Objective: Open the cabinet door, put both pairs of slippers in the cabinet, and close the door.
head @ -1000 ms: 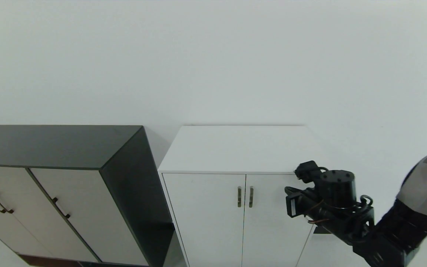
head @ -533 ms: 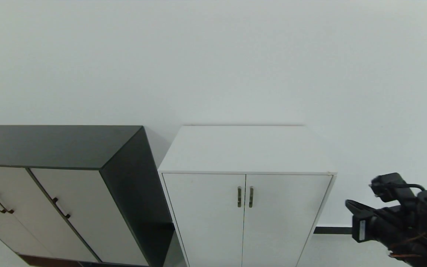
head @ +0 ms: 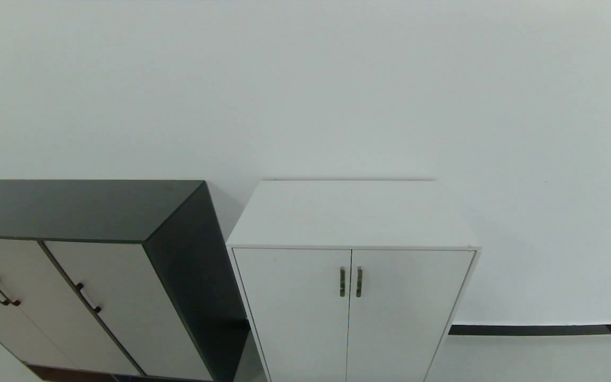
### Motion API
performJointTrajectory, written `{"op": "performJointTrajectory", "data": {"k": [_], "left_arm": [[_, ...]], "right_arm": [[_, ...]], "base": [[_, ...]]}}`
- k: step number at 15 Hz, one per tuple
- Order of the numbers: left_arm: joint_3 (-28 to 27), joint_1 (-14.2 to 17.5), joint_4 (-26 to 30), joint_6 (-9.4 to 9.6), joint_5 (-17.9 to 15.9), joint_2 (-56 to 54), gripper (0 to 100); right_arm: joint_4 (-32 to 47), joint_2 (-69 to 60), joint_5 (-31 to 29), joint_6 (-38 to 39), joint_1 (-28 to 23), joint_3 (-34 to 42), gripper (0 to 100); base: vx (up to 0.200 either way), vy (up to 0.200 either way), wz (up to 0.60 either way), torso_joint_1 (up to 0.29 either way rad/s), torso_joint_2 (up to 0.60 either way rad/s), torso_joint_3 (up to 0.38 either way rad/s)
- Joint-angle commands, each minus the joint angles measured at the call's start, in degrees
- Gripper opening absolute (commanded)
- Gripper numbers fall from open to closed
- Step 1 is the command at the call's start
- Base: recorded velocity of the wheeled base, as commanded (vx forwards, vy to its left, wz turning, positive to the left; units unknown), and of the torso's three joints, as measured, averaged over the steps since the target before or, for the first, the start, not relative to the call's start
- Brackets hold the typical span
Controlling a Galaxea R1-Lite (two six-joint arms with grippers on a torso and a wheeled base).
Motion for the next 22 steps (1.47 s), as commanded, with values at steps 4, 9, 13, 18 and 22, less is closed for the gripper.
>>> {"op": "performJointTrajectory", "data": {"k": [4,9,13,18,22], "left_arm": [[0.0,0.0,-0.1,-0.04,0.0,0.1,0],[0.0,0.0,-0.1,-0.04,0.0,0.1,0],[-0.1,0.0,0.0,-0.04,0.0,0.1,0],[-0.1,0.0,-0.1,-0.04,0.0,0.1,0],[0.0,0.0,-0.1,1.01,-0.1,0.1,0]], "right_arm": [[26.4,-36.4,15.3,-0.9,-5.0,-0.6,0],[25.9,-35.2,20.4,-1.1,-8.8,0.8,0],[25.9,-41.2,20.4,-1.4,-17.7,0.7,0],[25.7,-46.7,23.2,-1.5,-19.9,0.8,0],[25.9,-46.7,20.6,1.5,-19.9,0.8,0]], "base": [[0.0,0.0,0.0,0.0,0.0,0.0],[0.0,0.0,0.0,0.0,0.0,0.0],[0.0,0.0,0.0,0.0,0.0,0.0],[0.0,0.0,0.0,0.0,0.0,0.0],[0.0,0.0,0.0,0.0,0.0,0.0]]}}
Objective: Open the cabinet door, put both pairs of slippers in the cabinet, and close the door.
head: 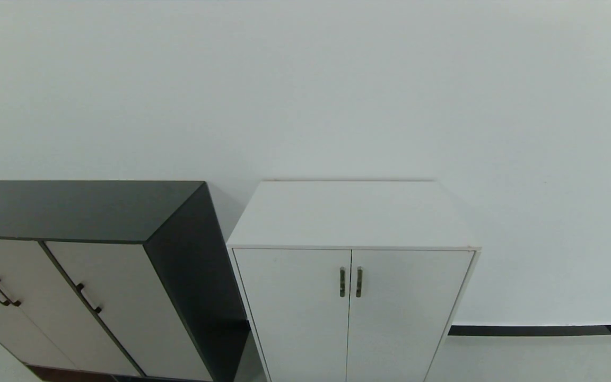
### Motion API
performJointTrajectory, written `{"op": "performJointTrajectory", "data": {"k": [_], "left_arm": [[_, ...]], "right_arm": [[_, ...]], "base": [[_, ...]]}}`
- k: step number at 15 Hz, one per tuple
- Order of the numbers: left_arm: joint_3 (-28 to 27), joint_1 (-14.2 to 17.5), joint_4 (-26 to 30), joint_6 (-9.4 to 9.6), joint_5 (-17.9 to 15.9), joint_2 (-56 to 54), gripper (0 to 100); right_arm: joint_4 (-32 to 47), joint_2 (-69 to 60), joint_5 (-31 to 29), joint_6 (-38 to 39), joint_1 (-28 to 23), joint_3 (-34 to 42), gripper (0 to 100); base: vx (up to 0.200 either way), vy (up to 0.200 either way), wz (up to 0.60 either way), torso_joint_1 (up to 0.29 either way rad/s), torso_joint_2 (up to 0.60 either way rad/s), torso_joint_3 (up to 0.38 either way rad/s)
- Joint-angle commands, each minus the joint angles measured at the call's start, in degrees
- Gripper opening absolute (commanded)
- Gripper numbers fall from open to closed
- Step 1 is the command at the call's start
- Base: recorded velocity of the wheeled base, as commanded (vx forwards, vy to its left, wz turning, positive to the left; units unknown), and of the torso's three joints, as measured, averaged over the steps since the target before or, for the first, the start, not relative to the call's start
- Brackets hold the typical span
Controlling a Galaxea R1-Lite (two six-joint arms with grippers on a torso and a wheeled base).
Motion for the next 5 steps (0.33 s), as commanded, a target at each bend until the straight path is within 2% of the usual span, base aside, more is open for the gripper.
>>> {"op": "performJointTrajectory", "data": {"k": [1,5], "left_arm": [[0.0,0.0,0.0,0.01,0.0,0.1,0],[0.0,0.0,0.0,0.1,0.0,0.1,0]], "right_arm": [[0.2,-0.1,0.6,-0.3,0.0,0.0,0],[0.1,-0.1,1.1,-0.6,0.0,0.0,0]], "base": [[0.0,0.0,0.0,0.0,0.0,0.0],[0.0,0.0,0.0,0.0,0.0,0.0]]}}
